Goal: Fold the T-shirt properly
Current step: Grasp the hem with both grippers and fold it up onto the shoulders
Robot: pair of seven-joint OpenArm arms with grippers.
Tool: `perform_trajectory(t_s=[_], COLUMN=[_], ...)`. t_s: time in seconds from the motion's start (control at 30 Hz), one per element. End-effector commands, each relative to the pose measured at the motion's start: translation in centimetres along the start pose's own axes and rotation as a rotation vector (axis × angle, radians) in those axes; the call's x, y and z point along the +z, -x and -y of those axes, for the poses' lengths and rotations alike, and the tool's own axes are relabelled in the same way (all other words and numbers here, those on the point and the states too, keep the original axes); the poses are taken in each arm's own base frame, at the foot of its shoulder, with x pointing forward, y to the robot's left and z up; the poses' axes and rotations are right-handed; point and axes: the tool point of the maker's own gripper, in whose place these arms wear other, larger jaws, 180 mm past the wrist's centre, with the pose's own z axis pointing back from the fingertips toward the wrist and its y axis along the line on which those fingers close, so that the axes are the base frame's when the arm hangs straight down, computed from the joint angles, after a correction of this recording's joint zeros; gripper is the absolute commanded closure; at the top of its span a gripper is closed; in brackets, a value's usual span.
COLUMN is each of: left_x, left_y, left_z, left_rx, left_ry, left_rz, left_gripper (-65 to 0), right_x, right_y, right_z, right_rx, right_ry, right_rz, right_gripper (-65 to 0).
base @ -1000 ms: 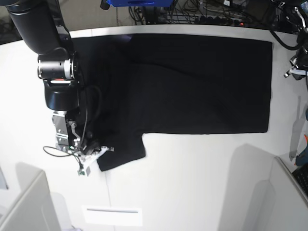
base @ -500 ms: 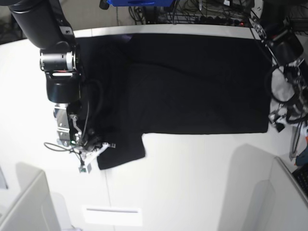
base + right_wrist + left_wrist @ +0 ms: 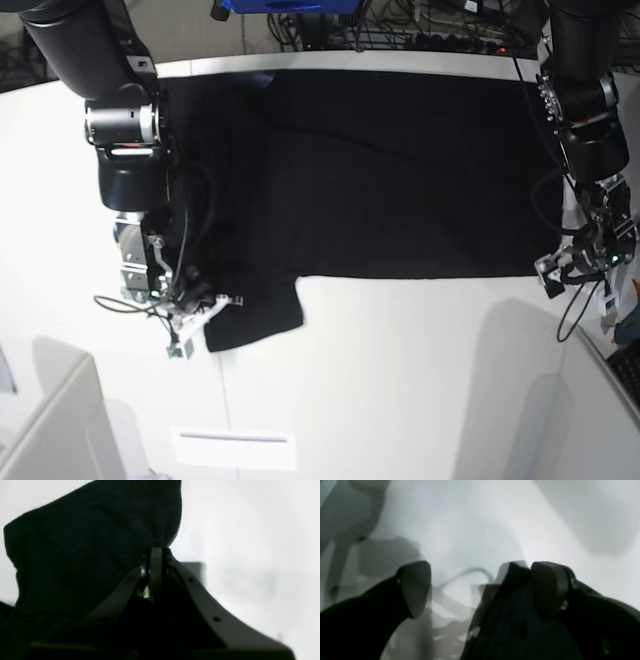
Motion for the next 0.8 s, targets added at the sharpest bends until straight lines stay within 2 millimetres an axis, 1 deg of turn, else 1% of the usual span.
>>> perform_trajectory(t_s=[0.0,0.03,0.1,0.2,0.3,0.4,0.47,0.57,0.7,0.77], left_x=[0.1,0.0,-0.1,-0.1,-0.1,-0.4,-0.5,-0.6,-0.3,0.3], left_y=[-0.1,0.2,0.4,0.6,0.6,1.1,1.2,1.3,0.7,-0.3], left_z=[0.7,0.9,1.0,1.1,1.2,2.1,2.1,2.1,2.2,2.4], left_rx=[-0.002,-0.013,-0.017,-0.016,-0.017,-0.016,-0.015,-0.014,-0.010,-0.023], left_ry=[0.025,0.026,0.028,0.029,0.032,0.048,0.048,0.048,0.053,0.058], left_rz=[-0.014,-0.019,-0.023,-0.026,-0.027,-0.035,-0.036,-0.038,-0.021,0.006], left_gripper=[-60.6,-60.4,-56.4,-45.6,-37.5,-28.6,-20.4,-0.8,0.0,0.0], right_x=[0.6,0.6,0.6,0.6,0.6,0.6,0.6,0.6,0.8,1.4], right_y=[-2.8,-2.8,-2.8,-2.8,-2.8,-2.8,-2.8,-2.8,-2.6,-3.1], right_z=[0.0,0.0,0.0,0.0,0.0,0.0,0.0,0.0,0.0,-0.1], right_rx=[0.005,0.004,0.004,0.004,0.004,0.004,0.004,0.004,0.009,0.024], right_ry=[-0.002,-0.003,-0.003,-0.003,-0.003,-0.003,-0.003,-0.003,-0.001,-0.002], right_rz=[0.062,0.062,0.062,0.062,0.062,0.062,0.062,0.062,0.073,0.109], right_gripper=[0.0,0.0,0.0,0.0,0.0,0.0,0.0,0.0,0.0,0.0])
